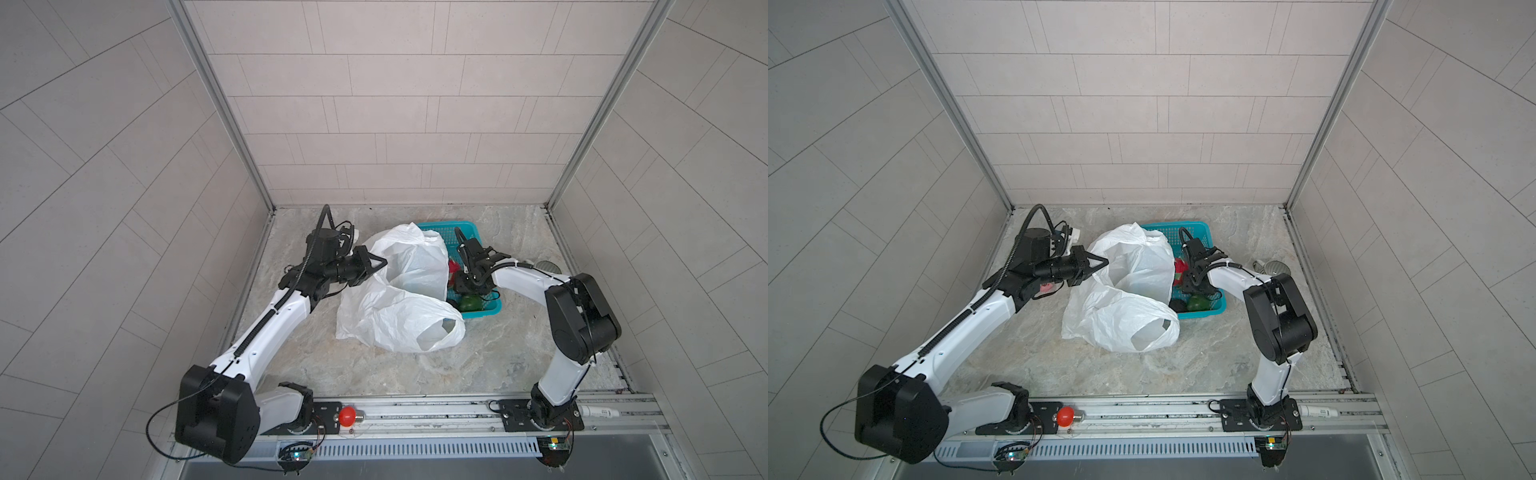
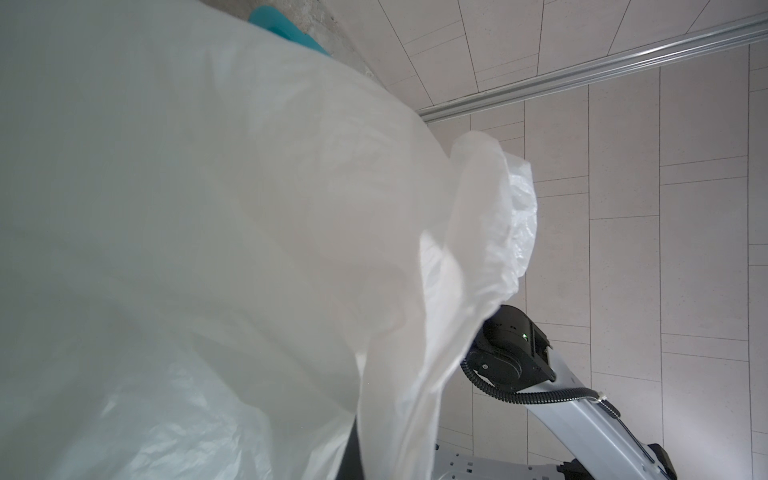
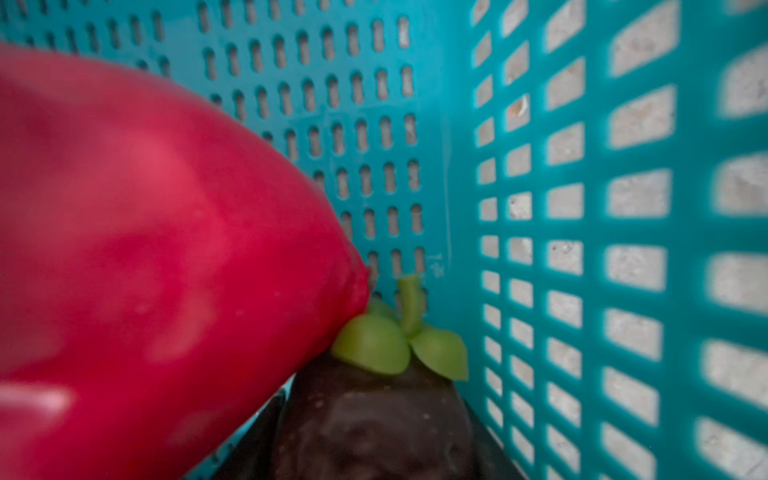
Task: Place the fruits into the plastic bag
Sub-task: 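Return the right gripper to the basket and reach for the dark mangosteen, then grasp the dark mangosteen with the right gripper and lift it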
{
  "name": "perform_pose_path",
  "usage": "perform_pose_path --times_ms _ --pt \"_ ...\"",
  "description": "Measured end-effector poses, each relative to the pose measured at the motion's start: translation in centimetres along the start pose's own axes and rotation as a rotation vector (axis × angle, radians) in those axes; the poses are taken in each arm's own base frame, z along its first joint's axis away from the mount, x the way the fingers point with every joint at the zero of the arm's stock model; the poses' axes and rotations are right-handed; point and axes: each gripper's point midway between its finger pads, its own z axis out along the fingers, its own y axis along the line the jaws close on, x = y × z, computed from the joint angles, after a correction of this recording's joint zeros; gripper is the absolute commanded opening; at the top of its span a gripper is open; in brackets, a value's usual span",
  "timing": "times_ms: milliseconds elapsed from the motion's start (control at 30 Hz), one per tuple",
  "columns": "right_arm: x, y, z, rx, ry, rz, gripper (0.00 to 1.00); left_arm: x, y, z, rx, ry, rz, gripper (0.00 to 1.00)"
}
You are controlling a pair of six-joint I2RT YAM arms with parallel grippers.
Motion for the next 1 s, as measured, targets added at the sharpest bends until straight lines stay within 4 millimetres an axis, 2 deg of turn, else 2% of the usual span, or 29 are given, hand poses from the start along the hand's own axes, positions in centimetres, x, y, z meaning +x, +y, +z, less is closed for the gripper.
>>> perform_pose_path --times_ms 100,233,433,633,800,900,1000 --pt "-0.2 -0.1 -0.3 0.001 -0.011 -0.014 0.33 0.0 0.1 0.0 -0.004 0.002 0.0 0.0" --pt "-0.8 0.1 -2.1 -0.019 -0.052 -0.023 0.32 0.1 0.2 0.0 -0.009 0.002 -0.002 0.0" --pt "-3.1 0.8 -9.0 -0.102 -0.214 -0.017 0.32 0.2 0.4 0.1 -0.015 0.007 -0.009 0.0" --pt "-3.4 2.1 -15.3 -0.245 -0.323 -0.046 0.32 0.2 0.5 0.1 -0.017 0.008 -0.009 0.0" --pt "-2.2 5.5 -19.1 -0.462 -0.382 -0.119 0.32 0.2 0.5 0.1 -0.016 0.008 -0.003 0.0" --pt "-0.3 9.6 -20.3 -0.6 -0.362 -0.228 0.32 0.2 0.5 0.1 -0.016 0.008 -0.002 0.0" --pt "1.9 13.5 -20.4 -0.686 -0.313 -0.337 0.34 0.2 0.5 0.1 -0.016 0.009 0.001 0.0"
